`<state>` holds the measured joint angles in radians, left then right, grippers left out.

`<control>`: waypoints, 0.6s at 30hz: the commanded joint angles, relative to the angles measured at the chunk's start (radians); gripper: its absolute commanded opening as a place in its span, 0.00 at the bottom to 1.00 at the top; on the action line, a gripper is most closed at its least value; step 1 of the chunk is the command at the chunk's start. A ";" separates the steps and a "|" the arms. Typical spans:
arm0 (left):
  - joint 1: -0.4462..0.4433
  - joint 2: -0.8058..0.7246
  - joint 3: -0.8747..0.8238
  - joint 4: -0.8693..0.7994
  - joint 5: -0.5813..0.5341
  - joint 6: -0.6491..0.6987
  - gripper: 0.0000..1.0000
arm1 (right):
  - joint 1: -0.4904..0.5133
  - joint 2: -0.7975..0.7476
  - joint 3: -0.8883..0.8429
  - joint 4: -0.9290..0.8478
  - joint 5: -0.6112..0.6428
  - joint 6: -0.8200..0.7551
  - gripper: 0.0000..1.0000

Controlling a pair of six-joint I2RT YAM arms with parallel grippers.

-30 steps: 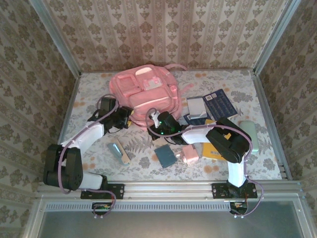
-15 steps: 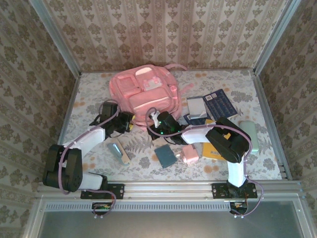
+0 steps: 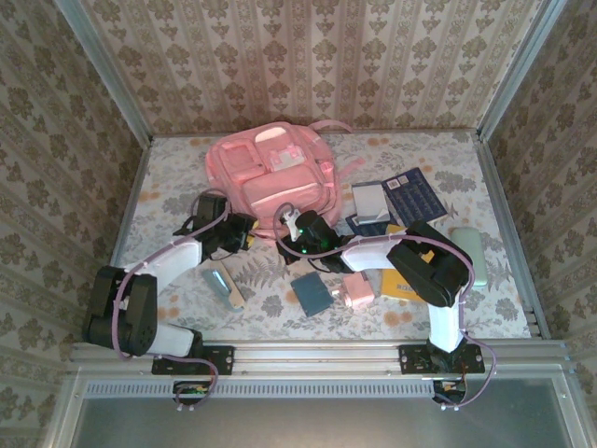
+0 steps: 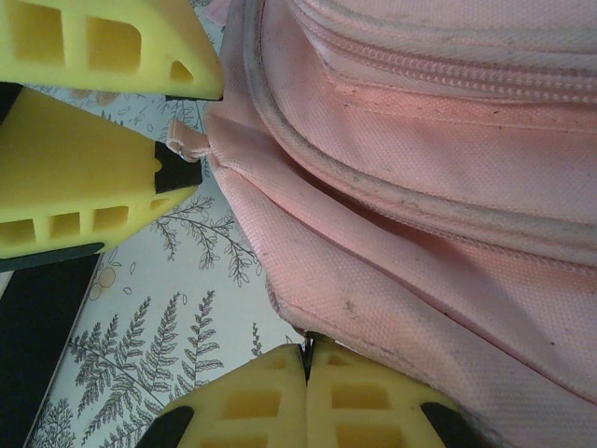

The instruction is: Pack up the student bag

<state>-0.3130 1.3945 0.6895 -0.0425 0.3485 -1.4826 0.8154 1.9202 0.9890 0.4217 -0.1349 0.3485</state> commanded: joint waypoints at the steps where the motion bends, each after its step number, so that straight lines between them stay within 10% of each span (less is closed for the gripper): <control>1: -0.001 0.006 0.010 0.014 0.006 -0.017 0.40 | 0.014 0.004 0.024 -0.010 -0.002 0.008 0.00; 18: -0.037 0.125 0.096 0.007 -0.044 -0.018 0.36 | 0.021 0.035 0.048 -0.013 0.001 0.007 0.00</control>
<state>-0.3397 1.4963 0.7456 -0.0315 0.3286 -1.4925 0.8230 1.9381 1.0096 0.4156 -0.1314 0.3485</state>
